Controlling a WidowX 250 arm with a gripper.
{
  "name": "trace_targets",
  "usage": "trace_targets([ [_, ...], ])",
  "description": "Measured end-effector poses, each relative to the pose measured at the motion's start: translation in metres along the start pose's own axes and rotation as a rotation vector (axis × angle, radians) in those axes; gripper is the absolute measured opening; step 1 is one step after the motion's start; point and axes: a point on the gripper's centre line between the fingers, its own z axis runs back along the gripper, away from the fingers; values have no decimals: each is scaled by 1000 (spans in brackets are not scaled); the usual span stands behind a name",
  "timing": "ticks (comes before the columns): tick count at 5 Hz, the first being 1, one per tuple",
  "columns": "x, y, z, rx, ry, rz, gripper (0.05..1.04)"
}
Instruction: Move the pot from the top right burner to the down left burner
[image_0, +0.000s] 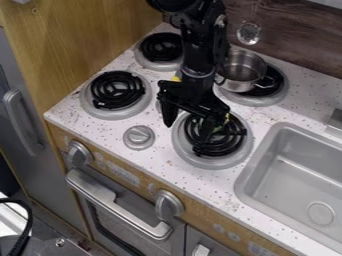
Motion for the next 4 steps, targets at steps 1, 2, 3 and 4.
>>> trace_targets([
  [1, -7, 0, -11, 3, 40, -4, 997],
  [2, 7, -1, -5, 3, 7, -20, 997],
  [3, 30, -9, 9, -19, -29, -88, 997],
  [4, 55, -19, 20, -72, -140, -176, 997],
])
